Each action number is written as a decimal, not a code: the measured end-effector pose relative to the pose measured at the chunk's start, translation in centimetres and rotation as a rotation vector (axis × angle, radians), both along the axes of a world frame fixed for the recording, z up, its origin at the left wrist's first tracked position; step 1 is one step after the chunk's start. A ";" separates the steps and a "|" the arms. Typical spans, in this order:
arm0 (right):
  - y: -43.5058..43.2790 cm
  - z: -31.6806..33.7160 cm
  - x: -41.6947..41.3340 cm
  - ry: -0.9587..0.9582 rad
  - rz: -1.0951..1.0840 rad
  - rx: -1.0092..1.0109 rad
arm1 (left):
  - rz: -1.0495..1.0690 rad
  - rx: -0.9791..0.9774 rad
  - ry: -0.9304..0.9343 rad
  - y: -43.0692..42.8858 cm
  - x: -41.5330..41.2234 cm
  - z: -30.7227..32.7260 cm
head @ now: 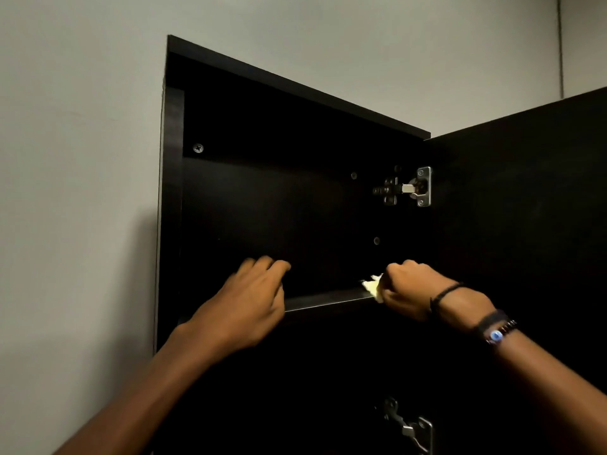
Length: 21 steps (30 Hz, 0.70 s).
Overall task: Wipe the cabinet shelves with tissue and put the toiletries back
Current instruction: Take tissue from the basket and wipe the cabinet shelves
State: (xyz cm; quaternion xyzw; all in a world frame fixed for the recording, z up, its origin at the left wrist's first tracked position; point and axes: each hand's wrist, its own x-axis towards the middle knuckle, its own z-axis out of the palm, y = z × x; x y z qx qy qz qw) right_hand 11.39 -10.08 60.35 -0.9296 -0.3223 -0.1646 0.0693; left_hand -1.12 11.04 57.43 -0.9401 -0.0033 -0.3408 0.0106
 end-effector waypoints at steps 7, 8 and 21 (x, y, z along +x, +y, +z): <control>5.0 1.7 3.2 0.183 0.109 0.043 | -0.033 -0.115 0.040 0.3 0.0 0.2; 5.4 1.5 2.8 0.200 0.152 0.052 | -0.033 -0.132 0.044 0.4 -0.1 0.2; 3.2 0.6 1.8 0.174 0.234 0.094 | -0.037 -0.174 -0.097 0.1 0.0 0.0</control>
